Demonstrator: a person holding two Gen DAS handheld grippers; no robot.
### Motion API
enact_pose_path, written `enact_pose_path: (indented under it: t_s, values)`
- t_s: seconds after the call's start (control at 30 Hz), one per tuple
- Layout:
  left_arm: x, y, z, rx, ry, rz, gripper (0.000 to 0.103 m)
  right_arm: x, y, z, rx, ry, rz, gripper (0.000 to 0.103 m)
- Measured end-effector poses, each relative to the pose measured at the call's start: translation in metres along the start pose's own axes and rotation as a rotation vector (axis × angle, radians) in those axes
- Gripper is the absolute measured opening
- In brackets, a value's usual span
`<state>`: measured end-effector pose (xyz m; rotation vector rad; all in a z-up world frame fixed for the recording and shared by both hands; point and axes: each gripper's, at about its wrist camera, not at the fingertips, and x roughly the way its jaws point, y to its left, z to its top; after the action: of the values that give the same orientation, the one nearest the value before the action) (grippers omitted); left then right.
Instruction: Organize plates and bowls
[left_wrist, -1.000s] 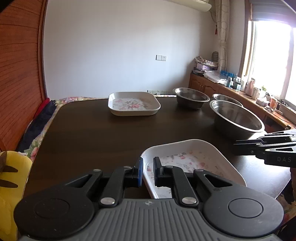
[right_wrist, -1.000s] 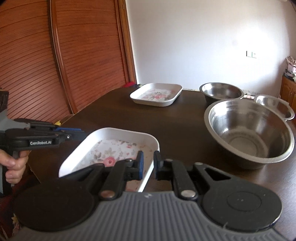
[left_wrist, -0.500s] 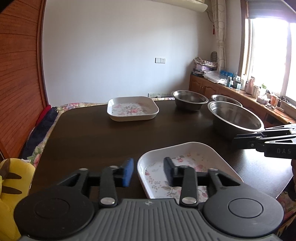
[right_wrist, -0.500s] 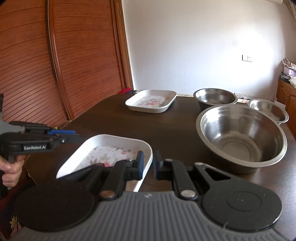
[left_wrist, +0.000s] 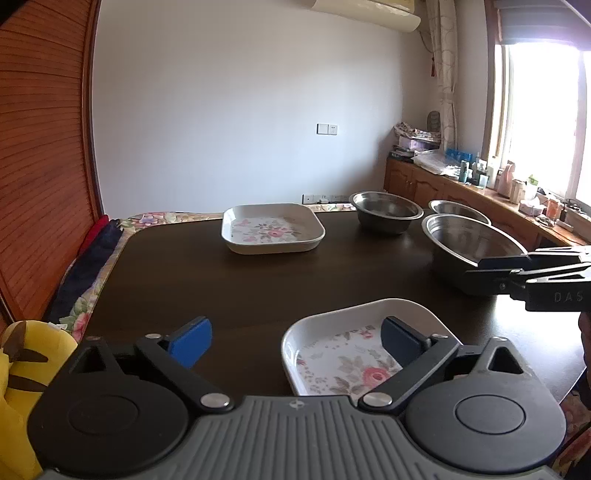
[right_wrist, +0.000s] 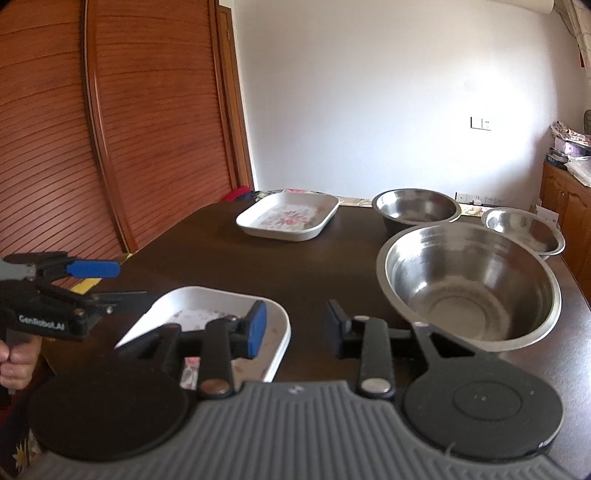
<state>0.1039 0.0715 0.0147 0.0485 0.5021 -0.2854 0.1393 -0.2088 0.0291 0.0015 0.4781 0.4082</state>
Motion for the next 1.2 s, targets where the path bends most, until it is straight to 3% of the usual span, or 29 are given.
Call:
enact_pose_path:
  t_s: [0.1,0.93,1.2]
  values:
    - [0.002,0.002,0.003,0.005,0.005,0.018,0.103,0.001,0.0,0.004,-0.005,-0.011,-0.01,0.048]
    - [0.02,0.023,0.049,0.072,0.007,0.032,0.103,0.047,-0.012,0.049,0.01,0.003,-0.007,0.049]
    - [0.039,0.043,0.066,0.024,-0.001,-0.007,0.103,0.064,-0.01,0.069,0.0,0.007,-0.006,0.052]
